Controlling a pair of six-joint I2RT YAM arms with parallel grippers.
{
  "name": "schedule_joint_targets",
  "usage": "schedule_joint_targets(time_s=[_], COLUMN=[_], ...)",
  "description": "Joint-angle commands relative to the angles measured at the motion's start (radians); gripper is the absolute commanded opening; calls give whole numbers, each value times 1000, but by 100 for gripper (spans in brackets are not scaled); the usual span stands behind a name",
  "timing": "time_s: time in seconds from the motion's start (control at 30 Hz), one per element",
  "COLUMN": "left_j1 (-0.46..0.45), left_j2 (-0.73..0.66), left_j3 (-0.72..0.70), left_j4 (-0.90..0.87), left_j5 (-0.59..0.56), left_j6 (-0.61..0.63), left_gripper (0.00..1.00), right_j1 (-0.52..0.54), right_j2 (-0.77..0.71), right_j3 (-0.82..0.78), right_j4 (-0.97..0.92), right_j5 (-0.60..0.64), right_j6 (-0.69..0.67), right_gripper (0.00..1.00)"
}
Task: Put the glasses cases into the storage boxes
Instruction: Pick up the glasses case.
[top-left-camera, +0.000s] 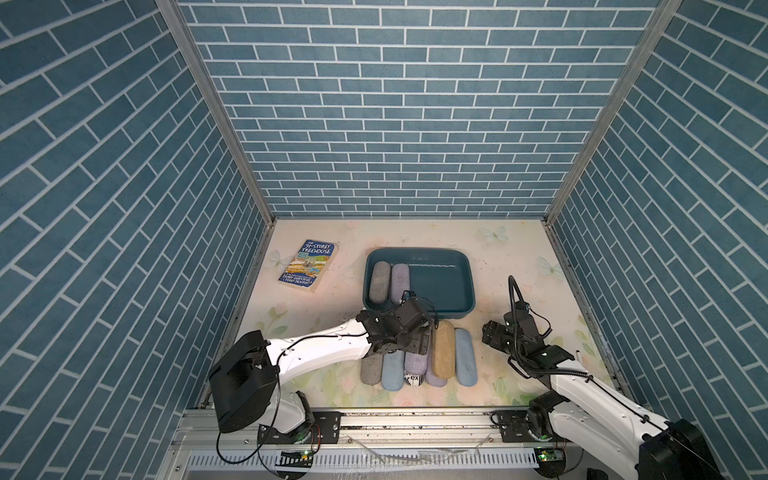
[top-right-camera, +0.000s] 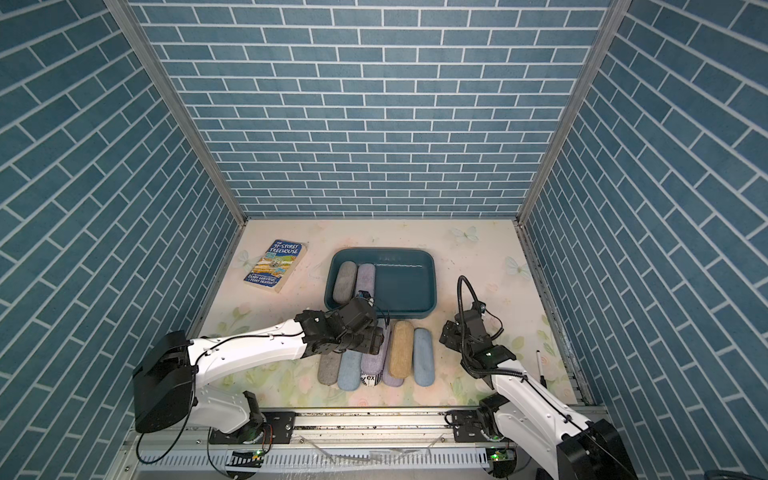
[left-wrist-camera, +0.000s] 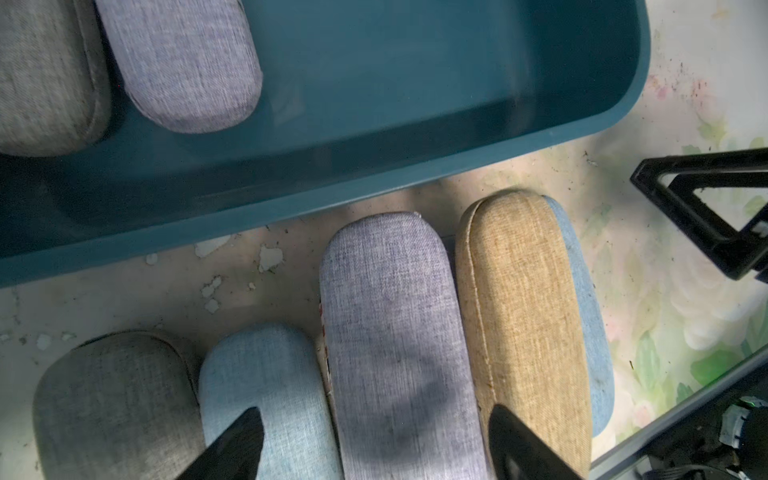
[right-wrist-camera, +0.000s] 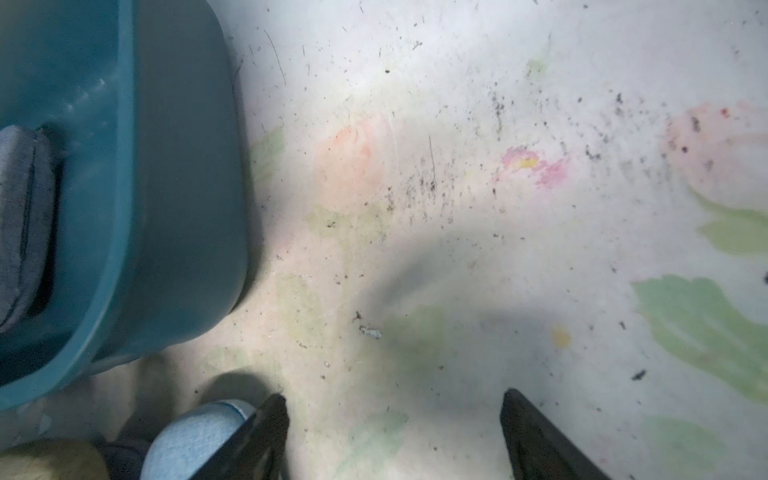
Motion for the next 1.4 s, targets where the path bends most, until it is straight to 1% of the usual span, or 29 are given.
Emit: schedule_joint_targets(time_s=[0.0, 0.1, 0.7, 0.77, 0.87, 1.0, 1.23, 1.37], left_j1=[-3, -3, -2, -4, -3, -4, -5, -5], left_j2=[-12, -1, 104, 114, 118, 102, 33, -8], left_j3=[-28, -38, -39, -38, -35, -33, -8, 39], left_j4=[48, 66, 83, 85, 83, 77, 22, -45], left_j5=[32, 49, 55, 56, 56, 46, 25, 26], left_j6=[1, 14, 24, 24, 25, 22, 28, 99], left_gripper=[87, 87, 87, 83, 73, 67, 65, 66], right_j1=[2, 2, 2, 1, 1, 2, 2, 2], right_j2=[-29, -41, -39, -35, -36, -35, -33, -30], right_j3=[-12, -17, -22, -19, -21, -23, -24, -23], right_j4=[-25, -36, -31, -31, -31, -31, -26, -24], right_j5=[10, 14, 16, 14, 15, 17, 17, 18], right_j6=[44, 45, 48, 48, 48, 49, 49, 48], right_gripper=[81, 82, 82, 82, 82, 81, 82, 82])
